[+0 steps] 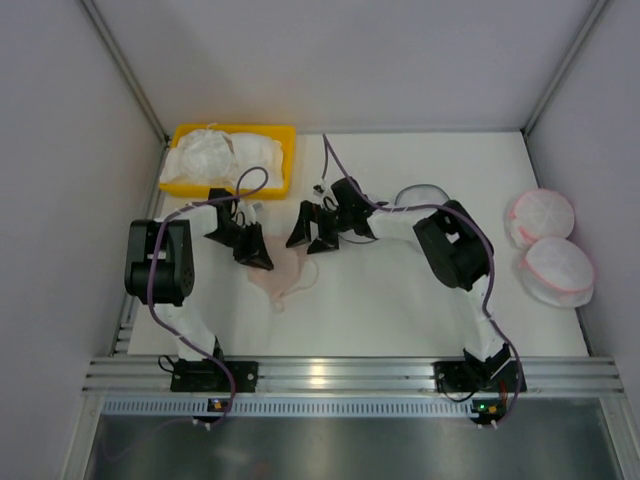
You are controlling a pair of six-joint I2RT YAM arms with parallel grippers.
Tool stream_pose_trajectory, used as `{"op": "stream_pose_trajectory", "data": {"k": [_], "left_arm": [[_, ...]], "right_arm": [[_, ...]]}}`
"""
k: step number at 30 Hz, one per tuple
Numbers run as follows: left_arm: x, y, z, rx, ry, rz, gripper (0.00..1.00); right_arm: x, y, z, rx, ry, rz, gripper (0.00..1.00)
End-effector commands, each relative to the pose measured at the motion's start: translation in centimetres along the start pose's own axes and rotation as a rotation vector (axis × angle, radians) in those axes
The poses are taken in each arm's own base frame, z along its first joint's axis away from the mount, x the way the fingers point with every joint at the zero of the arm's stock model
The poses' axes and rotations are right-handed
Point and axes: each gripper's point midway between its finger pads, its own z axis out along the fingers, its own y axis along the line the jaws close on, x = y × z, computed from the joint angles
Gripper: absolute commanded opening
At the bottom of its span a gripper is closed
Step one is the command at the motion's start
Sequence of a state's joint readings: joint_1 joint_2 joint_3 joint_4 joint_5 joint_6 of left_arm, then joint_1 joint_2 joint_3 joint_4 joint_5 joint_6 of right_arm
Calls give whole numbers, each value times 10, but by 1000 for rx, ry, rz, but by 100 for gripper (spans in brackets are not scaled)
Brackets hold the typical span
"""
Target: Place the bra in the laundry bag and zip it closed
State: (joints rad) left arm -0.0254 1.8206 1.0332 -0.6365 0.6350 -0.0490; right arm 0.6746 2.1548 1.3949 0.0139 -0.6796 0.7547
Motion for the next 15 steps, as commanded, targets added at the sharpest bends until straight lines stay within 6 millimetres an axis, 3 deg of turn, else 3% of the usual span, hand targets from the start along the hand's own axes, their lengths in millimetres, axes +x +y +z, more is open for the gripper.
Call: {"op": "stream_pose_trajectory", "data": {"k": [1,9,12,15], "left_arm": [[-9,23,10,-71,-12,22,15],[-10,24,11,-64,-11,25,15],[-9,24,11,-61,-10,29,16],[-9,22,10,-55,-15,36,18]], "right_arm": [[19,-15,29,-8,11,-24,99],[38,-16,44,-15,38,-32,99],[40,-22,42,9,30,-34,92],[41,-25,43,20,23,-40,72]]}}
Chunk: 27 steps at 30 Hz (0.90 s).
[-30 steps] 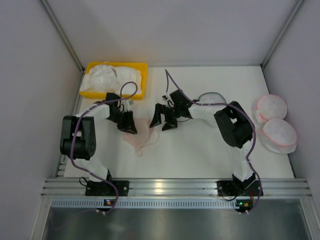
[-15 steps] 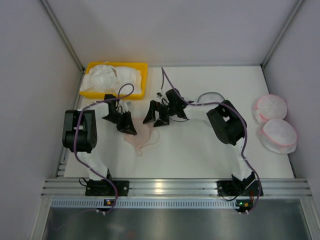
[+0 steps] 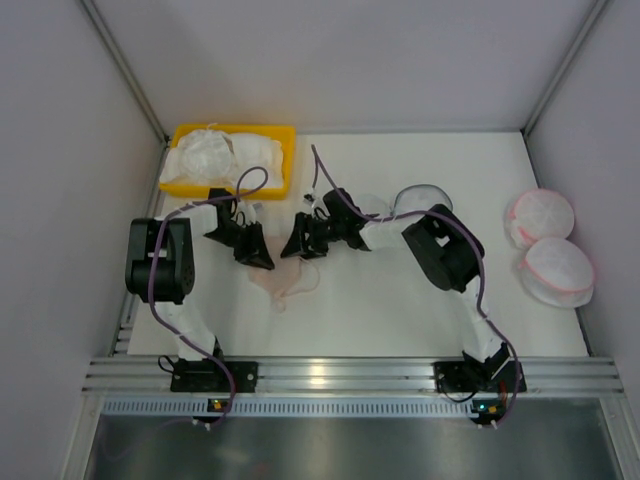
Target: Place the bra in the laundry bag and zip it closed
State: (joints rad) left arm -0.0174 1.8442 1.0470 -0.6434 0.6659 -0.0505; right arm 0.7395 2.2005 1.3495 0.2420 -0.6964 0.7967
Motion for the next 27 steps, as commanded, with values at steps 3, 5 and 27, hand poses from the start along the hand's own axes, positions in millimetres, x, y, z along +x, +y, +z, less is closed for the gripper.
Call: {"op": "stream_pose_trajectory", "data": {"k": [3,5,27], "left_arm": [[-9,18,5,-68,-36,63,20],[-10,13,0,-54,-50,114,28],[-12,-110,-140,314,-385,664,98]], "right_arm": [[22,-39,9,114,22,14,47],[18,-35,10,97,24,-13,26],[12,105,-89,-219,86,-628,0]]}}
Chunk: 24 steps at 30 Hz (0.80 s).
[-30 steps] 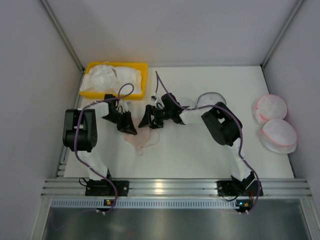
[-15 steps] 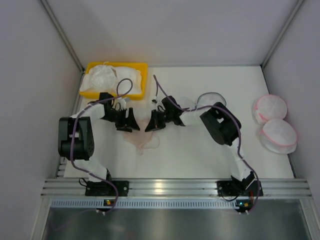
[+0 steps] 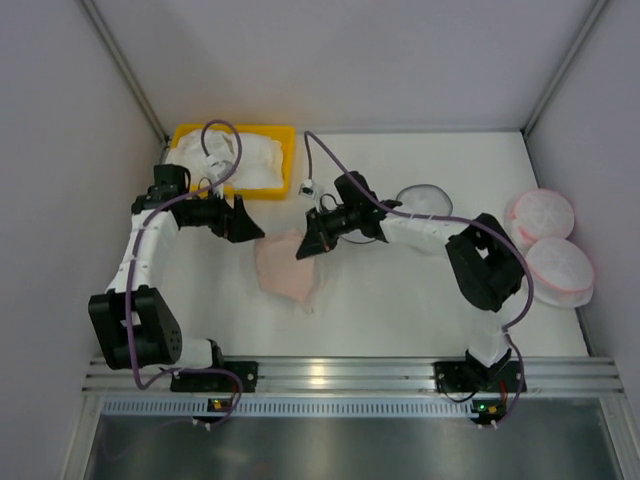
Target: Place the bra in the laundry bag and zip it closed
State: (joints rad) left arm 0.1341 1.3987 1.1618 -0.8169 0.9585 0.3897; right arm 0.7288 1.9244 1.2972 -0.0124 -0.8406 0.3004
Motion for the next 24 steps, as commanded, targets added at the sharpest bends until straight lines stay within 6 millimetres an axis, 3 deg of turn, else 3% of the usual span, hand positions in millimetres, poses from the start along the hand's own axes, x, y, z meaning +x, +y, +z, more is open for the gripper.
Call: {"op": "stream_pose_trajectory", "data": {"k": [1,8,9,13,15,18,20,21,23,24], "left_arm": [[4,-34,6,183,-27,24,98],[22,-71,23,349,26,-86,98],[33,-85,31,385,70,-82,98],[55,-101,42,425,141,-65,98],[59,-100,45,426,159,-87,88],[59,-98,47,433,167,-133,53],[57,-100,47,456,161,-157,36],[55,-102,46,471,153,-166,9],[53,-103,43,482,142,-179,0],[52,-104,43,484,141,-185,0]], "right_arm": [[-24,48,-22,-122,-10,-214,0],[-22,70,-28,-124,55,-327,0],[-20,70,-28,-117,68,-319,0],[-25,71,-28,-108,79,-335,0],[-27,73,-29,-112,74,-342,0],[-32,82,-32,-116,55,-352,0],[-34,86,-36,-117,48,-354,0],[-35,88,-38,-113,44,-361,0],[-35,84,-40,-78,41,-366,0],[-37,84,-42,-63,36,-375,6]]}}
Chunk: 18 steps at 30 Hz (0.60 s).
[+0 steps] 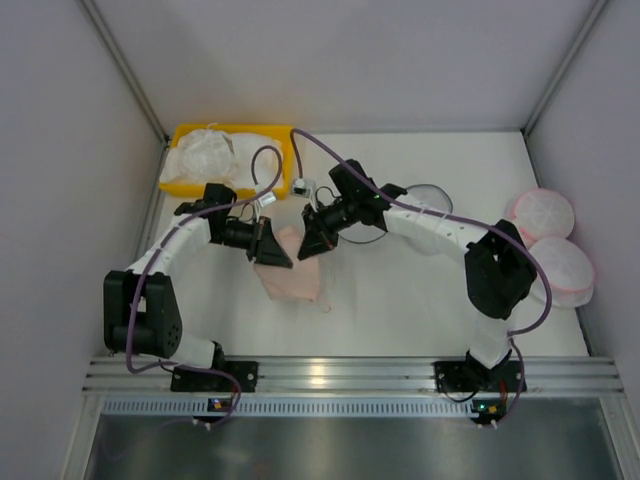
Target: Place the bra in the laundry bag and zip it closed
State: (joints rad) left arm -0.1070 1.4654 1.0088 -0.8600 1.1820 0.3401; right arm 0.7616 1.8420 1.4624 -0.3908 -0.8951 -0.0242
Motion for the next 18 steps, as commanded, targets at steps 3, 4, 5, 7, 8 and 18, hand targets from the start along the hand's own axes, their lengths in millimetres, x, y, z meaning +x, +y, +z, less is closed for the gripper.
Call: {"op": "stream_pose_trajectory", "data": {"k": [3,4,5,7,8,18], "left_arm": [[-9,-18,-4,76,-48,-9,0],[-9,-18,-6,61,-50,-6,0],[-11,-16,-9,45,-58,-5,0],[-15,-12,-15,-12,-69,9,0],[-20,-8,-21,-42,-89,-9,0],[-96,-5,-75,-439,-325,220,0]], "right_arm": [[-38,15,-29,113,-72,-109,43],[-43,8,-36,161,-81,-101,58],[-41,-1,-48,202,-78,-76,76],[-50,-11,-71,274,-111,-79,82],[-53,-27,-92,324,-137,-58,84],[-6,-151,-315,1115,-135,186,83]]}}
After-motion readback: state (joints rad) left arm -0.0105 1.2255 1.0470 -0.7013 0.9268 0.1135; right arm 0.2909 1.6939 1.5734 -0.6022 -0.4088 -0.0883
